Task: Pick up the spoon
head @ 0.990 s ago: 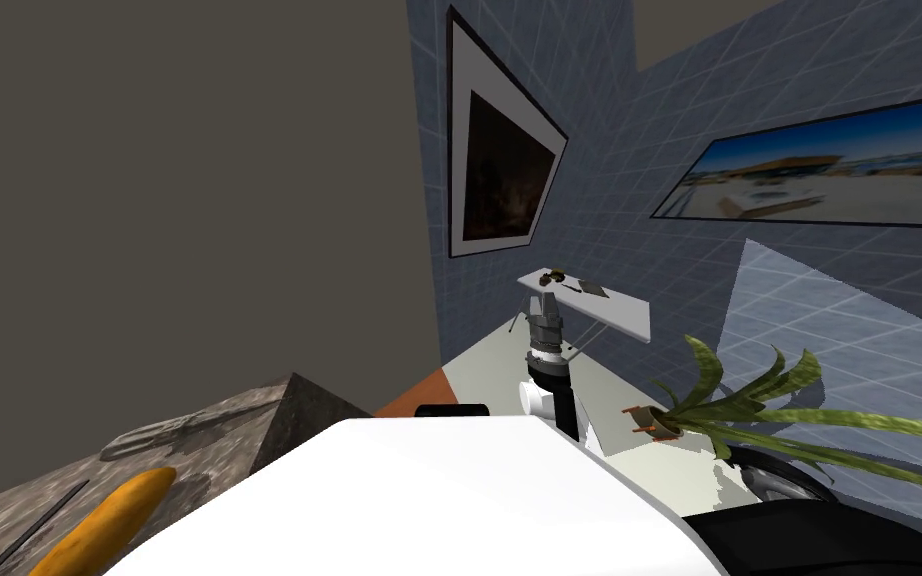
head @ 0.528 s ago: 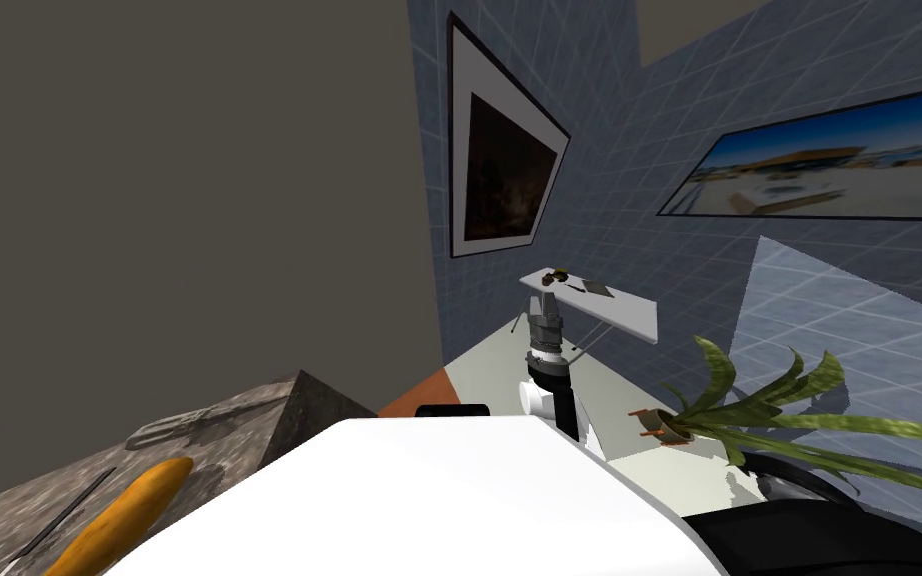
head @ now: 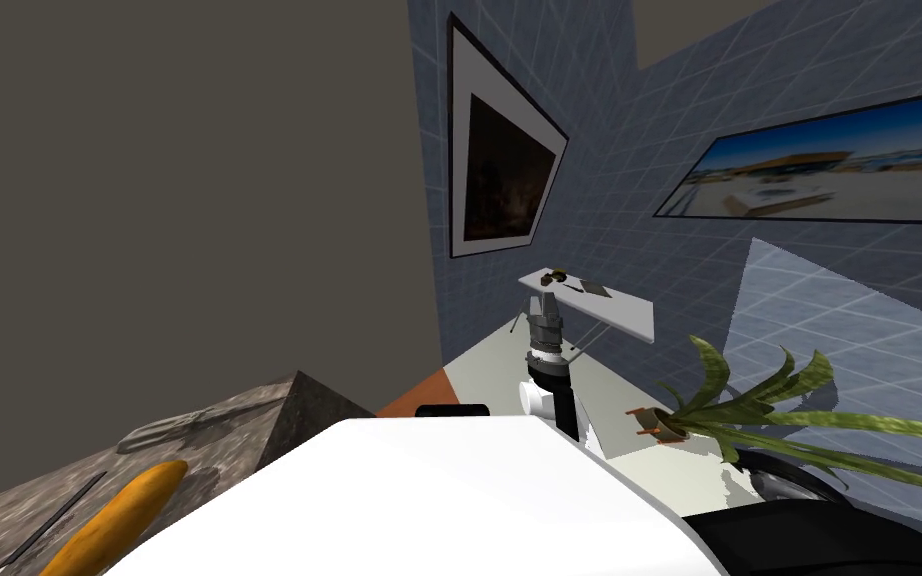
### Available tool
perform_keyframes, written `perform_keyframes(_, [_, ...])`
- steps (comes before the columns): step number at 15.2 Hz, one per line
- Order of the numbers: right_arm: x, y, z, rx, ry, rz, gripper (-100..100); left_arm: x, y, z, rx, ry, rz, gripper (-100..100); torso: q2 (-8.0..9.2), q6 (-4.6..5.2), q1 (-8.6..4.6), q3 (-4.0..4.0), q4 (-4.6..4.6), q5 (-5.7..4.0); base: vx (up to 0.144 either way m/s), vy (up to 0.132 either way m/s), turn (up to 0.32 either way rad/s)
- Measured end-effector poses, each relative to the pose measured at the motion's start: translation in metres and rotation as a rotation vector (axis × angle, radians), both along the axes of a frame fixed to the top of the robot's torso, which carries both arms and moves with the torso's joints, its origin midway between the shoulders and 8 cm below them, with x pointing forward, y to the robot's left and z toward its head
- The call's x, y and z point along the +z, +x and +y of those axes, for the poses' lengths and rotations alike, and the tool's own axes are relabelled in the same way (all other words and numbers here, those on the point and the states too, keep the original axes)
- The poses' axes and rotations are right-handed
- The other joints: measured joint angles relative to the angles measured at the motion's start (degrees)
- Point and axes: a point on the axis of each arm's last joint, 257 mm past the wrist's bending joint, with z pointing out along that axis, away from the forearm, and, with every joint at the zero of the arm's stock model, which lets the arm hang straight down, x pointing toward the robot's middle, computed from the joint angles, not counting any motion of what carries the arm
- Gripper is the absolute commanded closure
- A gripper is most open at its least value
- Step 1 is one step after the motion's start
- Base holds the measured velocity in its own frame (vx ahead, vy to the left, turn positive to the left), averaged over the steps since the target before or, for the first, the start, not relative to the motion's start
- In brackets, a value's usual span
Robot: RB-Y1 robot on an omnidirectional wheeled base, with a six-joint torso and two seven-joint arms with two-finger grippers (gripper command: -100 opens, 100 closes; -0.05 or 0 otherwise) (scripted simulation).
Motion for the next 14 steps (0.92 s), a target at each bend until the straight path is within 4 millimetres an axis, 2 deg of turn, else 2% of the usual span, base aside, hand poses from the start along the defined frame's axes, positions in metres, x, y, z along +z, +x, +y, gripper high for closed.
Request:
perform_keyframes(4, [0.000, 0.000, 0.000, 0.000, 0.000, 0.000, 0, 0.011, -0.004, 0.001, 0.006, 0.004, 0.000, 100, -0.01, 0.00, 0.01, -0.01, 0.00, 0.00, 0.005, -0.017, -0.023])
perform_keyframes(5, [0.000, 0.000, 0.000, 0.000, 0.000, 0.000, 0, 0.011, -0.004, 0.001, 0.005, 0.004, -0.001, -100, 0.00, 0.00, 0.04, 0.00, 0.00, 0.01, -0.015, -0.009, 0.040])
perform_keyframes(7, [0.000, 0.000, 0.000, 0.000, 0.000, 0.000, 0, 0.015, -0.010, 0.002, 0.019, 0.010, 0.004, -100, 0.16, -0.05, -0.13, 0.09, 0.04, -0.01, -0.060, -0.128, 0.127])
perform_keyframes(10, [0.000, 0.000, 0.000, 0.000, 0.000, 0.000, 0, 0.013, 0.002, 0.000, 0.027, 0.004, -0.022, -100, 0.07, -0.01, -0.72, 0.05, 0.03, -0.15, 0.001, -0.175, 0.019])
perform_keyframes(14, [0.000, 0.000, 0.000, 0.000, 0.000, 0.000, 0, 0.004, 0.007, -0.003, 0.025, -0.003, -0.026, -100, 0.03, -0.01, 0.12, 0.02, 0.01, 0.03, -0.005, 0.015, 0.026])
